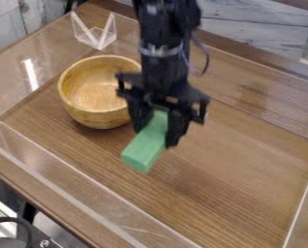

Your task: Put the green block in the brown bowl

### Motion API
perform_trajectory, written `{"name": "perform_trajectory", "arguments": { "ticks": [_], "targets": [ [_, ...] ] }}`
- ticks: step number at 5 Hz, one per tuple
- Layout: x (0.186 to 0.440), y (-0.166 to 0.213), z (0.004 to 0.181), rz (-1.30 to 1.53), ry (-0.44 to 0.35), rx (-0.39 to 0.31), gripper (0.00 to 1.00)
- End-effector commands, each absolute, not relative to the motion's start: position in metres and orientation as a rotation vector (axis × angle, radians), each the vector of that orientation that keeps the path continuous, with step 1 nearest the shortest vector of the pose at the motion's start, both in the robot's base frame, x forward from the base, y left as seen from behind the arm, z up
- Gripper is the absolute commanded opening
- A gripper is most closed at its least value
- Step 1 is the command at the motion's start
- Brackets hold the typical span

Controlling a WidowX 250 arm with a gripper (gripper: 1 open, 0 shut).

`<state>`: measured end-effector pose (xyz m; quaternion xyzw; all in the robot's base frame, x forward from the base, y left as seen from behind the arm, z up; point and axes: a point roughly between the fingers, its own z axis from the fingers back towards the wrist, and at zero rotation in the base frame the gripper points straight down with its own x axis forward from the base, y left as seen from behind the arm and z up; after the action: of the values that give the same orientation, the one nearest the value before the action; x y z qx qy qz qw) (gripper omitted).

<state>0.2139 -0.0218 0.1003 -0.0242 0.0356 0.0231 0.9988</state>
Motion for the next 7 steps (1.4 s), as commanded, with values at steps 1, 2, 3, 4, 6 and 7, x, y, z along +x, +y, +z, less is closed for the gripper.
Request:
{"name": "perform_trajectory", "arguments": {
  "ticks": [1,2,3,4,6,7],
  "targets": [
    [0.219,-0.020,0.138,0.033,0.015,-0.046,0.00],
    [0.213,-0.008,0.159,0.110,-0.003,-0.038,0.00],
    [0.209,0.005,0.171,0.165,-0.021,-0.033,0.00],
    [0.215,0.038,0.182,0.156,-0.034,-0.034,0.00],
    [0.212,0.093,0.171,0.116,-0.060,-0.024,0.00],
    [0.213,0.102,0.157,0.134,-0.067,-0.016,0.00]
  ]
}}
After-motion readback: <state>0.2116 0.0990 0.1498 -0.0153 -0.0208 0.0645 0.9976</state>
